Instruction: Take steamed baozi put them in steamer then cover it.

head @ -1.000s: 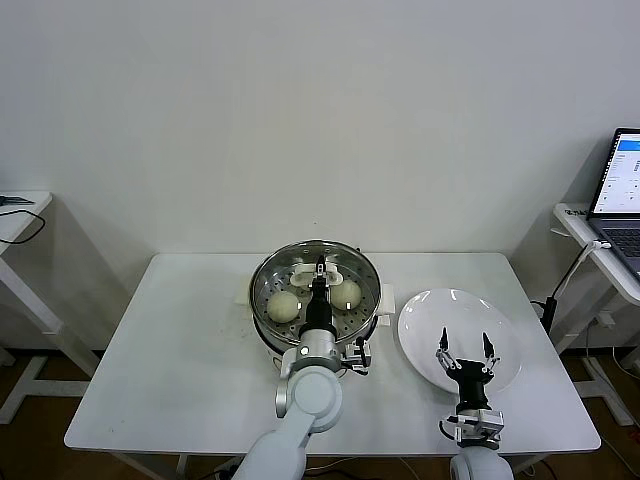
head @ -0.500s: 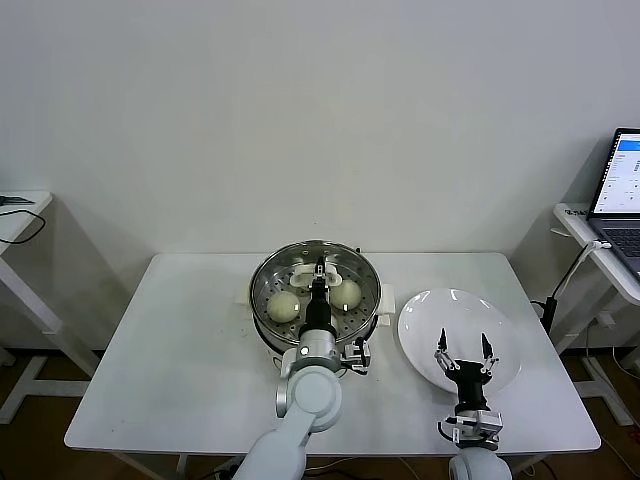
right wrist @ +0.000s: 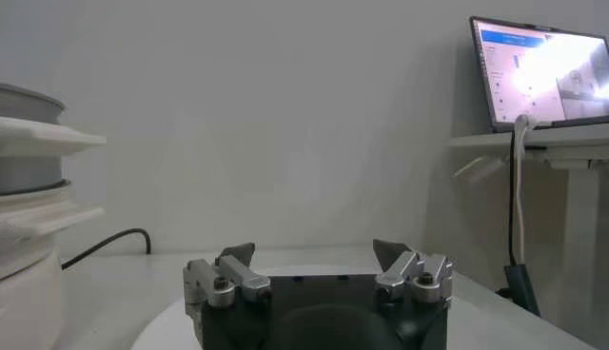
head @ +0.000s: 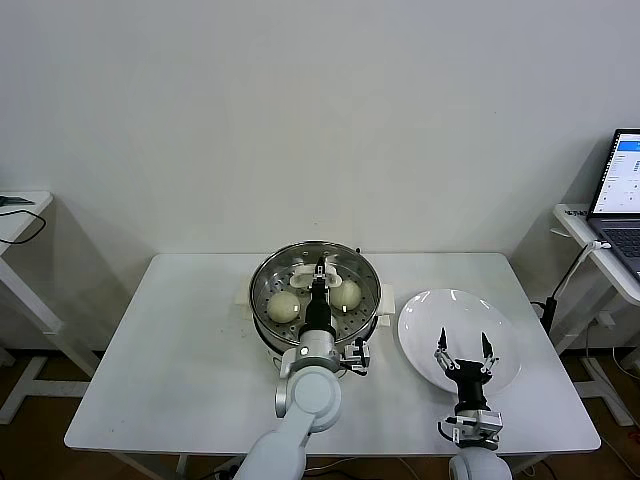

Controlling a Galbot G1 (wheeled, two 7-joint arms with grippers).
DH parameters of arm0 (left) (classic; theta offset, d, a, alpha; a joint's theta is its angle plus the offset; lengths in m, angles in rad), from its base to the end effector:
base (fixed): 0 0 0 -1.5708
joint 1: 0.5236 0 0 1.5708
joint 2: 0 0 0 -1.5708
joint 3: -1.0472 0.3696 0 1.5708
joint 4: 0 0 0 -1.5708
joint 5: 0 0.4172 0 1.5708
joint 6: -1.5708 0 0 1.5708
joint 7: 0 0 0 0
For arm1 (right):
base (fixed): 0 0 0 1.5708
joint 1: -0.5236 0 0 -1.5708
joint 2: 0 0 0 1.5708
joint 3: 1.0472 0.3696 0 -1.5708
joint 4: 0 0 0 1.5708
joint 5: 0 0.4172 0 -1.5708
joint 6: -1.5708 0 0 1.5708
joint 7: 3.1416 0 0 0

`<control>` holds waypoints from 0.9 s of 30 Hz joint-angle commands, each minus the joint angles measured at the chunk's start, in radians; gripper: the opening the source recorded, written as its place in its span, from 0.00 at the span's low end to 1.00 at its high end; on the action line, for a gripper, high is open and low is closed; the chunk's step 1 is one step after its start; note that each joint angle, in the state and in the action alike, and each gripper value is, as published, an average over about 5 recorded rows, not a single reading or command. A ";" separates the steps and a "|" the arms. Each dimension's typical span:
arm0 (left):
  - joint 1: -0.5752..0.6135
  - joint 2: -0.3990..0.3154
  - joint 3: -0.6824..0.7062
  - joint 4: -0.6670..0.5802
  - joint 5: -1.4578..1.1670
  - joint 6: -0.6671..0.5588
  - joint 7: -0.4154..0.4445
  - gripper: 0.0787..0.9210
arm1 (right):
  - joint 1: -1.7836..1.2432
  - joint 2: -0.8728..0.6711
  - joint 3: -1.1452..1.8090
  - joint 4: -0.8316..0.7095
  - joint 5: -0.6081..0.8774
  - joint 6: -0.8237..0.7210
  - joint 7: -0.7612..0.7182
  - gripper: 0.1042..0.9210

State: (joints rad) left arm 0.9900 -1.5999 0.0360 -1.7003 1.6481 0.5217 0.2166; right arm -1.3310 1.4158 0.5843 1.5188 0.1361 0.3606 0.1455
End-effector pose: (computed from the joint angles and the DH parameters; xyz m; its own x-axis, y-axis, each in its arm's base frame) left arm 0.3677 -0.2287 -0.2887 -0.9994 0.0344 0.0078 0.0086 0.0249 0.9997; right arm 0.2921 -0.0854 -0.4838 -0.9786 0.2019 -0.0402 0.2032 0.9786 -0.0313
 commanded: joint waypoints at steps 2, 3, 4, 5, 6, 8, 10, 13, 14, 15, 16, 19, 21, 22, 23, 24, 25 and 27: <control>-0.001 -0.002 -0.004 -0.001 -0.006 -0.001 0.001 0.25 | 0.001 0.000 0.000 0.000 -0.002 0.000 0.000 0.88; -0.001 -0.001 -0.004 -0.003 -0.007 -0.001 0.001 0.29 | 0.002 -0.001 0.000 -0.001 -0.002 0.000 0.000 0.88; -0.001 0.001 -0.004 -0.007 -0.008 0.000 0.002 0.32 | 0.002 0.000 -0.001 -0.001 -0.001 0.001 0.000 0.88; 0.000 0.003 -0.004 -0.013 -0.011 0.000 0.002 0.35 | 0.002 0.000 -0.001 -0.002 -0.001 0.001 -0.001 0.88; 0.002 0.006 -0.003 -0.019 -0.014 0.001 0.002 0.39 | 0.002 0.000 -0.002 -0.002 -0.001 0.001 -0.001 0.88; 0.007 0.012 -0.002 -0.038 -0.020 0.004 0.004 0.45 | 0.002 0.000 -0.003 -0.003 -0.001 0.001 -0.002 0.88; 0.014 0.018 0.001 -0.060 -0.025 0.006 0.008 0.52 | 0.003 0.000 -0.005 -0.003 -0.001 0.000 -0.002 0.88; 0.026 0.033 0.006 -0.098 -0.036 0.011 0.018 0.58 | 0.006 0.000 -0.007 -0.001 -0.001 0.000 -0.001 0.88; 0.032 0.039 0.008 -0.112 -0.041 0.013 0.022 0.58 | 0.007 0.000 -0.008 -0.001 -0.001 -0.001 -0.001 0.88; 0.038 0.046 0.010 -0.125 -0.046 0.015 0.025 0.59 | 0.008 0.000 -0.008 -0.001 -0.002 -0.001 -0.001 0.88; 0.044 0.051 0.012 -0.136 -0.050 0.016 0.028 0.59 | 0.009 0.001 -0.009 0.000 -0.002 -0.001 -0.001 0.88; 0.066 0.071 0.015 -0.170 -0.060 0.017 0.038 0.59 | 0.010 0.002 -0.012 0.001 -0.004 -0.003 0.000 0.88; 0.082 0.087 0.016 -0.193 -0.065 0.017 0.043 0.60 | 0.011 0.003 -0.014 0.004 -0.006 -0.004 0.000 0.88; 0.090 0.095 0.016 -0.204 -0.070 0.018 0.045 0.62 | 0.011 0.003 -0.014 0.005 -0.007 -0.004 0.000 0.88; 0.098 0.103 0.016 -0.218 -0.074 0.019 0.046 0.64 | 0.011 0.003 -0.015 0.007 -0.008 -0.005 0.000 0.88; 0.107 0.114 0.016 -0.234 -0.078 0.019 0.047 0.67 | 0.011 0.003 -0.015 0.007 -0.009 -0.005 0.001 0.88; 0.116 0.126 0.016 -0.252 -0.085 0.021 0.047 0.70 | 0.011 0.003 -0.016 0.008 -0.010 -0.005 0.002 0.88; 0.136 0.155 0.014 -0.301 -0.110 0.025 0.048 0.77 | 0.012 0.001 -0.015 0.010 -0.010 -0.007 0.004 0.88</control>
State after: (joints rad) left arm 1.0602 -1.5240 0.0514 -1.8514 1.5855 0.5396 0.2528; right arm -1.3201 1.4182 0.5688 1.5251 0.1271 0.3558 0.1458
